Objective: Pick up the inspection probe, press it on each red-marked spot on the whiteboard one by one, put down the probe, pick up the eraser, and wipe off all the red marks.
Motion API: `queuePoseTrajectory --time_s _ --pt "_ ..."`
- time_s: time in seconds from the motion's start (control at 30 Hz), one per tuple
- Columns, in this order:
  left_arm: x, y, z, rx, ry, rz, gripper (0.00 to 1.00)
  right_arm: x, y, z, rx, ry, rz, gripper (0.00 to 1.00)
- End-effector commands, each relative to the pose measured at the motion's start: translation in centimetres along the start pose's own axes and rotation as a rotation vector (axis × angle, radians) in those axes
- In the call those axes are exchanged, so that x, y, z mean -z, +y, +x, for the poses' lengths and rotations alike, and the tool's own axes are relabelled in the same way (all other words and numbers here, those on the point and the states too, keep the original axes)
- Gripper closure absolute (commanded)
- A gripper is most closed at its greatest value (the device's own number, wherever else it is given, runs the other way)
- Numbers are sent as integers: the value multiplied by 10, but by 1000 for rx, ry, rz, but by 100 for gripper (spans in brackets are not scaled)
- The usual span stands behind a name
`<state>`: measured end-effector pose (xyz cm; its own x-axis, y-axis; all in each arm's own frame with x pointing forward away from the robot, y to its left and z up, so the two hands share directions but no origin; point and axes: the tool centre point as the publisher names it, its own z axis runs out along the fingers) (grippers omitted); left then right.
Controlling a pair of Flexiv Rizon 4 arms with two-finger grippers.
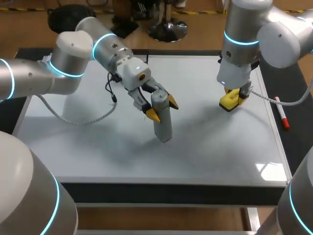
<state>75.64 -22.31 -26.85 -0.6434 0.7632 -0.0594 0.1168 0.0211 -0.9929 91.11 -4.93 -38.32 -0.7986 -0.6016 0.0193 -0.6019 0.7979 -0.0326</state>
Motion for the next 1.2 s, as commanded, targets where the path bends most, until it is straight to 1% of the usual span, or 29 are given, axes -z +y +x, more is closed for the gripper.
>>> queuePoseTrajectory --time_s 0.03,0.37,0.83,1.2 --pt "-2 0 1 7 4 -8 100 0 -1 0 1 3 2 100" --pt "-5 8 -5 15 7 -41 100 0 -1 0 1 3 2 100" --pt "-5 20 -9 16 -1 -32 100 0 -1 0 1 3 2 100" --pt "-3 26 -10 17 -1 -51 100 0 -1 0 1 3 2 100"
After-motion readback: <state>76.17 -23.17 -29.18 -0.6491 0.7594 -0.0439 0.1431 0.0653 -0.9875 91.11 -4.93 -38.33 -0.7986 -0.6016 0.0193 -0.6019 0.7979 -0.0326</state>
